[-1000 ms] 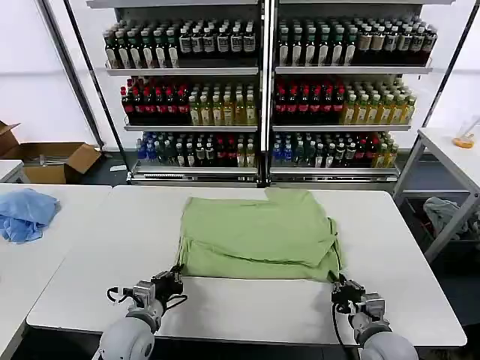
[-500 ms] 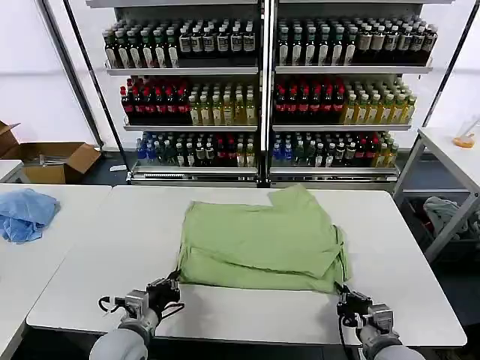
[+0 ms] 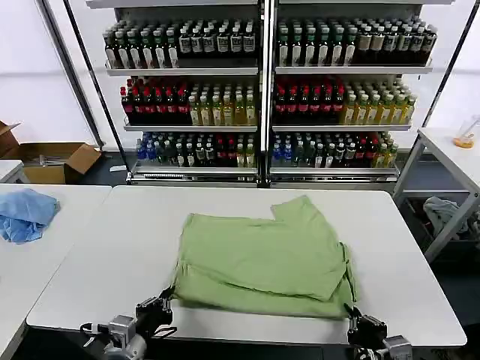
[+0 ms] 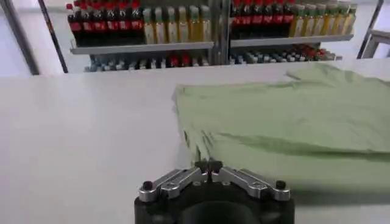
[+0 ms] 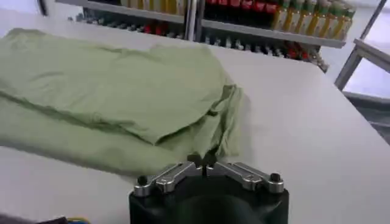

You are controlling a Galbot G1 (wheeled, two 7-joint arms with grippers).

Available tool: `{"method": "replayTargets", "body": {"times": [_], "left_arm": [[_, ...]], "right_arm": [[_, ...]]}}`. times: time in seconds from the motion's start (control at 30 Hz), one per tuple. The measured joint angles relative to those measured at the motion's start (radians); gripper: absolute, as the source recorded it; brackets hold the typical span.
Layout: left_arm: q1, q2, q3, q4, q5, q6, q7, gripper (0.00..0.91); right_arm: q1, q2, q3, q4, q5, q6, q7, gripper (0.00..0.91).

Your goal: Fold and organize the clothes.

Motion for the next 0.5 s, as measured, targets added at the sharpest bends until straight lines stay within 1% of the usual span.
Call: {"method": "replayTargets", "body": {"times": [0.03,0.07,0.3,0.5], "left_arm": [[0.011,0.000,-0.003,-0.008,0.000,0.001,0.001,0.121],[0.022,0.001,-0.008,-0.017,0.000,0.003,0.002,0.907],[0.077,0.015,-0.034,-0.076,0.012,0.014,0.023,0.907],[0.066,0.034,-0.051,-0.099,-0.002,0.015,0.019,0.907]], "right_arm": [[-0.009,0.001,0.005,0.006,-0.005,0.000,0.001,0.907],[-0.016,0.002,0.010,0.010,-0.010,0.000,0.001,0.907],[-0.024,-0.012,0.045,0.042,-0.023,0.025,0.010,0.907],[0.052,-0.034,0.045,0.037,0.028,0.045,0.032,0.907]]}}
